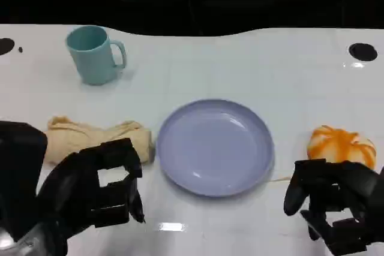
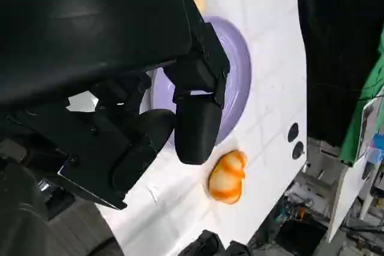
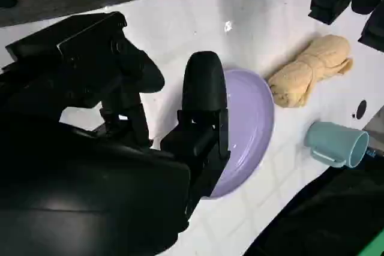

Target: Grasp the towel on the left side of the plate with the left hand and place it into the plate.

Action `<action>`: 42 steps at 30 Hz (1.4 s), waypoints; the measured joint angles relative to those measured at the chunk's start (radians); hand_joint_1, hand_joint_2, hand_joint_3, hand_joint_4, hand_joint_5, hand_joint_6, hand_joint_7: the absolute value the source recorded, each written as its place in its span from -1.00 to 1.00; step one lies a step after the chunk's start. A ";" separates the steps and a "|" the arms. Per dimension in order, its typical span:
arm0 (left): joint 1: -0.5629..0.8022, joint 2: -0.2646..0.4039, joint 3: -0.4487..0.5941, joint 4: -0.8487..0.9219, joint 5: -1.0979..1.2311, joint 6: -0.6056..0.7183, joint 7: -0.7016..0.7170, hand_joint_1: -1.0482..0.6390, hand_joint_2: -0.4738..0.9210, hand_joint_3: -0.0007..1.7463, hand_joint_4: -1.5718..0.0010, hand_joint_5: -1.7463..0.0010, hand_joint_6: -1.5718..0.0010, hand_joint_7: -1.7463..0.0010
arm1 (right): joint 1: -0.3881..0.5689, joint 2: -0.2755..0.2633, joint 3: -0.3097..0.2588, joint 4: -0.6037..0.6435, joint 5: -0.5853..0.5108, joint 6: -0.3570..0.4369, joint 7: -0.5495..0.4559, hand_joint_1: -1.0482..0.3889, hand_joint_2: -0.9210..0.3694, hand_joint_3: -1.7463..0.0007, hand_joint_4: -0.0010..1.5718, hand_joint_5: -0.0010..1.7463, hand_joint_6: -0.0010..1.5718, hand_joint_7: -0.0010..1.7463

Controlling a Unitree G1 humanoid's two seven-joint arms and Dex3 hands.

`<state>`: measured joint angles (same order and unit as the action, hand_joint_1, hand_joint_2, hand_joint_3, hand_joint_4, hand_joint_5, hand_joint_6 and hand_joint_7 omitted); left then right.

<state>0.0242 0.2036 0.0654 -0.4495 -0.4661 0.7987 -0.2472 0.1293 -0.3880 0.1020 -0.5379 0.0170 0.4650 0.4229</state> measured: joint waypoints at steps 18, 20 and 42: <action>-0.015 0.000 0.011 0.012 0.000 0.004 0.001 0.16 0.37 0.64 -0.07 -1.00 0.07 -0.95 | -0.011 0.000 0.002 0.001 0.000 0.003 0.000 0.54 -0.45 -0.27 -0.12 0.93 -0.12 0.65; -0.015 0.000 0.011 0.013 -0.002 0.004 0.001 0.16 0.36 0.64 -0.08 -1.00 0.07 -0.95 | -0.011 0.000 0.003 0.001 0.000 0.003 0.000 0.54 -0.45 -0.26 -0.12 0.93 -0.12 0.65; 0.029 0.044 -0.103 0.120 0.419 -0.532 0.061 -0.16 0.99 -0.82 0.42 0.20 0.28 0.89 | -0.015 0.006 0.027 0.005 -0.003 0.002 -0.004 0.55 -0.45 -0.27 -0.12 0.93 -0.12 0.65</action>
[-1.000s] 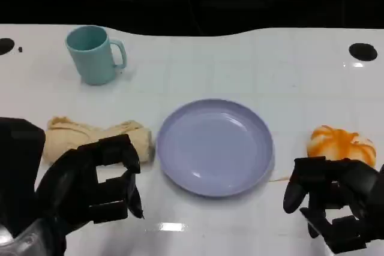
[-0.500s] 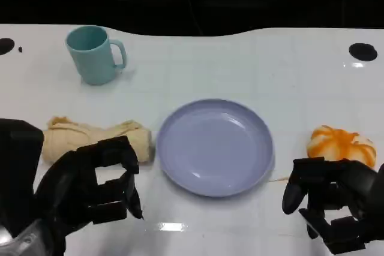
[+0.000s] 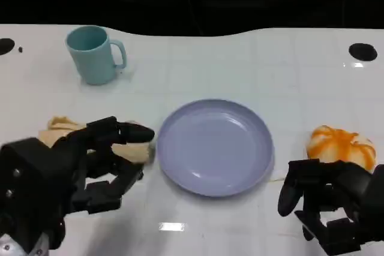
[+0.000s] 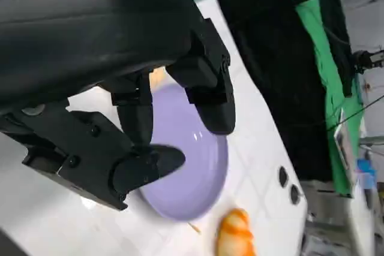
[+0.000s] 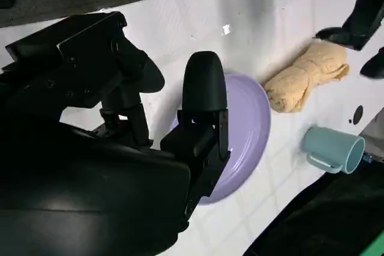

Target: Grasp the towel on the left side of the plate with the left hand and place it into the plate.

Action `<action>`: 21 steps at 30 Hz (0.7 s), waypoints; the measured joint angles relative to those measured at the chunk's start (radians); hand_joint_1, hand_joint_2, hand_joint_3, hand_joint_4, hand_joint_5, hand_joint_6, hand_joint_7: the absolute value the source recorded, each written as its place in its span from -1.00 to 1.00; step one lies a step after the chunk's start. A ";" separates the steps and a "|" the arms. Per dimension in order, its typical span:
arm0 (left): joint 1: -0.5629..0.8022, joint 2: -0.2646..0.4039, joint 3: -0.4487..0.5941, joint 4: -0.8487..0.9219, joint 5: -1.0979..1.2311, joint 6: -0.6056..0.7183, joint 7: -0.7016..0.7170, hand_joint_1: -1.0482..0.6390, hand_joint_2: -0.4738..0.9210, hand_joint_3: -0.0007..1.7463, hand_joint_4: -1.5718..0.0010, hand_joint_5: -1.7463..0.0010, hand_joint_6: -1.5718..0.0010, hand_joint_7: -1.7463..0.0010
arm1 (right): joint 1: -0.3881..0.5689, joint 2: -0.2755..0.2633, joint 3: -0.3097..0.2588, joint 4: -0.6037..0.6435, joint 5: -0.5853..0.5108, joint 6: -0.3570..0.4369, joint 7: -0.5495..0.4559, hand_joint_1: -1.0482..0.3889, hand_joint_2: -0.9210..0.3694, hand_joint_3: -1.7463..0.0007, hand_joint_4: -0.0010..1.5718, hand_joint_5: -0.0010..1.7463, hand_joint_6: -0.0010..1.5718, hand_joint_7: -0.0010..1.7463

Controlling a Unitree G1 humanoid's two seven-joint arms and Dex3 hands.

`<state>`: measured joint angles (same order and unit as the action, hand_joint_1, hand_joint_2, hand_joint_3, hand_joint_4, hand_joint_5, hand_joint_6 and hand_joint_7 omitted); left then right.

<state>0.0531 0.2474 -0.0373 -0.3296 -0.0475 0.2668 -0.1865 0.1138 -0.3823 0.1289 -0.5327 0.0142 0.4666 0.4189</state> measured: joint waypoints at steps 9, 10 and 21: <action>-0.080 0.175 -0.079 0.053 0.389 -0.155 0.005 -0.38 1.00 -0.95 0.65 0.41 0.50 1.00 | -0.005 0.005 0.002 0.001 -0.001 -0.002 0.000 0.54 -0.45 -0.27 -0.12 0.94 -0.12 0.65; -0.097 0.190 -0.087 0.058 0.432 -0.164 0.005 -0.40 1.00 -0.94 0.66 0.44 0.51 1.00 | -0.005 0.005 0.002 0.001 -0.001 -0.002 0.000 0.54 -0.45 -0.27 -0.12 0.93 -0.12 0.65; -0.297 0.274 -0.240 0.246 0.803 -0.147 -0.033 -0.43 0.97 -0.99 0.64 0.74 0.63 1.00 | -0.004 0.006 0.003 -0.002 -0.002 0.001 0.000 0.54 -0.45 -0.26 -0.11 0.93 -0.11 0.65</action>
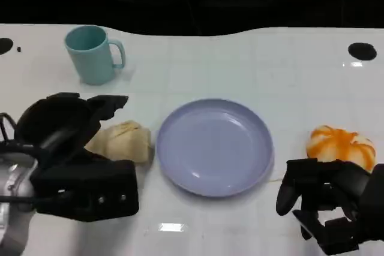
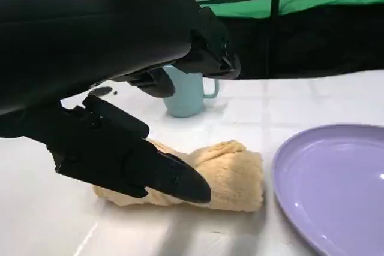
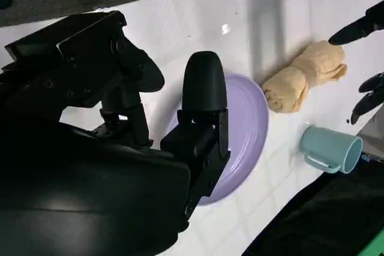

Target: Grasp the towel on the left side of the plate with the left hand and place it into the plate.

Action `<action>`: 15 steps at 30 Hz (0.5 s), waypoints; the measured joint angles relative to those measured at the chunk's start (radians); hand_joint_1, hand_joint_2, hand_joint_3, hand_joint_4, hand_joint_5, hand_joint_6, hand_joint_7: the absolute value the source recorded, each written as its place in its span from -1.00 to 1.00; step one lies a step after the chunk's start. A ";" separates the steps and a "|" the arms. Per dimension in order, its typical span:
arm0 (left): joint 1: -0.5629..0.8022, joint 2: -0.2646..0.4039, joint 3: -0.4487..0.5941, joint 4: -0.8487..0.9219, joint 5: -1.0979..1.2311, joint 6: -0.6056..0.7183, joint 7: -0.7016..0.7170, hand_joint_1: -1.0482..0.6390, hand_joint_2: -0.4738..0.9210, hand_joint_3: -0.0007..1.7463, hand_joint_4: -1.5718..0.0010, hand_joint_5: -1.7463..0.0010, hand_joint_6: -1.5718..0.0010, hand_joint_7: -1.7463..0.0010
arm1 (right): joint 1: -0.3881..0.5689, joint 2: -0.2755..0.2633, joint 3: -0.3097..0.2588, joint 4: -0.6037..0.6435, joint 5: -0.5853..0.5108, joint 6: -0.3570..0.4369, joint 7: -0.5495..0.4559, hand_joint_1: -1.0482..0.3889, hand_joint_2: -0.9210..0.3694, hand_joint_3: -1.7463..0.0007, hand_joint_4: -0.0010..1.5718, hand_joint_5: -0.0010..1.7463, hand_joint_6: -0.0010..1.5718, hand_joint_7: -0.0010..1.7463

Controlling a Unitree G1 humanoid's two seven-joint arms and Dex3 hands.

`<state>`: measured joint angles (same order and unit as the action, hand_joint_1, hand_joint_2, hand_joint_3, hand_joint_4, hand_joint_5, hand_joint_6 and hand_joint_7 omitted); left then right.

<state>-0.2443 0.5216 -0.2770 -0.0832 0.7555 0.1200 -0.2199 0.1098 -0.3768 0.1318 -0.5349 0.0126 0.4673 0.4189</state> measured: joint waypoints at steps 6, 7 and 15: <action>-0.096 -0.012 -0.047 0.154 0.028 -0.004 -0.028 -0.44 0.97 -1.00 0.55 0.80 0.59 0.99 | 0.001 0.000 0.001 -0.002 -0.003 0.000 -0.001 0.54 -0.45 -0.26 -0.11 0.92 -0.11 0.64; -0.102 -0.013 -0.050 0.166 0.028 -0.005 -0.027 -0.44 0.97 -1.00 0.55 0.81 0.59 0.99 | 0.001 0.000 0.001 -0.002 -0.004 0.000 -0.001 0.54 -0.45 -0.26 -0.11 0.92 -0.11 0.64; -0.220 -0.070 -0.134 0.415 0.065 -0.034 -0.015 -0.44 0.99 -0.99 0.31 0.81 0.48 0.97 | 0.001 0.001 0.005 -0.016 -0.007 0.012 -0.006 0.54 -0.47 -0.24 -0.12 0.91 -0.11 0.64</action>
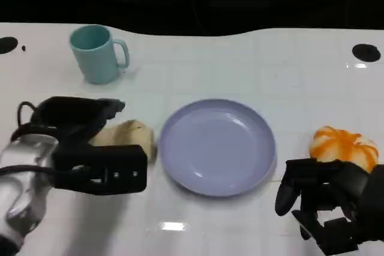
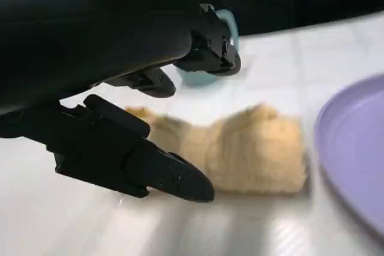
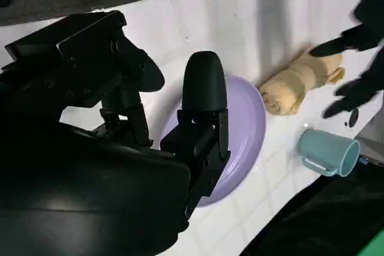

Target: Grasp the towel on the left side of the plate with the left hand and place it into the plate.

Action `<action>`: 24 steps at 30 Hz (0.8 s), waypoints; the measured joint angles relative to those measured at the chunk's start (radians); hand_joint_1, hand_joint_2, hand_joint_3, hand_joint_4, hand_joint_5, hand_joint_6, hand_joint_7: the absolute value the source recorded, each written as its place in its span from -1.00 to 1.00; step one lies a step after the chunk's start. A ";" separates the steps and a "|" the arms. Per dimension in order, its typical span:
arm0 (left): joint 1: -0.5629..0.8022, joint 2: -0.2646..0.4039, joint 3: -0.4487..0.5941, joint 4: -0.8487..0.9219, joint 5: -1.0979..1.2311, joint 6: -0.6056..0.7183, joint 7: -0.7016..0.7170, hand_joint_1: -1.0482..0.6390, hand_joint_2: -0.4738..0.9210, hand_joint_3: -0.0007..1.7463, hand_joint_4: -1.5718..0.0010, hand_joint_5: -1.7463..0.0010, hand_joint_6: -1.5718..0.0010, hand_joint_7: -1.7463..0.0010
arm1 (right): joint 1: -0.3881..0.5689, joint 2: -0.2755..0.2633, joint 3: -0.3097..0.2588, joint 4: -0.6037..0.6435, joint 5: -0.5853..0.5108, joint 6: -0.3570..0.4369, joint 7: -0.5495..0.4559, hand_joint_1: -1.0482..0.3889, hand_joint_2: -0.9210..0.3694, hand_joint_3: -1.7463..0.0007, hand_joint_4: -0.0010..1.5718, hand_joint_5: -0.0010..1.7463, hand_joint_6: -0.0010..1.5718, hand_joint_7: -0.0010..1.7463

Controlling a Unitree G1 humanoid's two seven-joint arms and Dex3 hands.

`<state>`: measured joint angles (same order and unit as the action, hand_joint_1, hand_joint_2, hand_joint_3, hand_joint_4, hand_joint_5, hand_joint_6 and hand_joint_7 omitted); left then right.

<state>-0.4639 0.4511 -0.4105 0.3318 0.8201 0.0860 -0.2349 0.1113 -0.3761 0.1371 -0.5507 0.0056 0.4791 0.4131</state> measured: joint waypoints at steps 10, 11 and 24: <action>-0.195 -0.118 -0.092 0.446 -0.007 -0.061 0.077 -0.36 1.00 -0.93 0.10 0.83 0.27 0.92 | 0.006 0.000 -0.003 -0.011 0.003 0.007 -0.001 0.53 -0.46 -0.24 -0.13 0.93 -0.11 0.64; -0.200 -0.124 -0.094 0.483 -0.010 -0.075 0.096 -0.30 1.00 -0.91 0.04 0.81 0.20 0.90 | 0.006 0.000 -0.004 -0.012 0.003 0.007 -0.001 0.53 -0.46 -0.24 -0.12 0.93 -0.10 0.64; -0.194 -0.151 -0.087 0.651 -0.064 -0.259 0.408 -0.03 0.97 -0.57 0.00 -1.00 0.31 -0.94 | 0.007 0.000 -0.005 -0.012 0.003 0.006 0.000 0.52 -0.46 -0.24 -0.13 0.92 -0.11 0.63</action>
<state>-0.6580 0.2999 -0.4979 0.9830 0.7566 -0.1727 0.1727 0.1187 -0.3765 0.1321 -0.5627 0.0083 0.4852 0.4128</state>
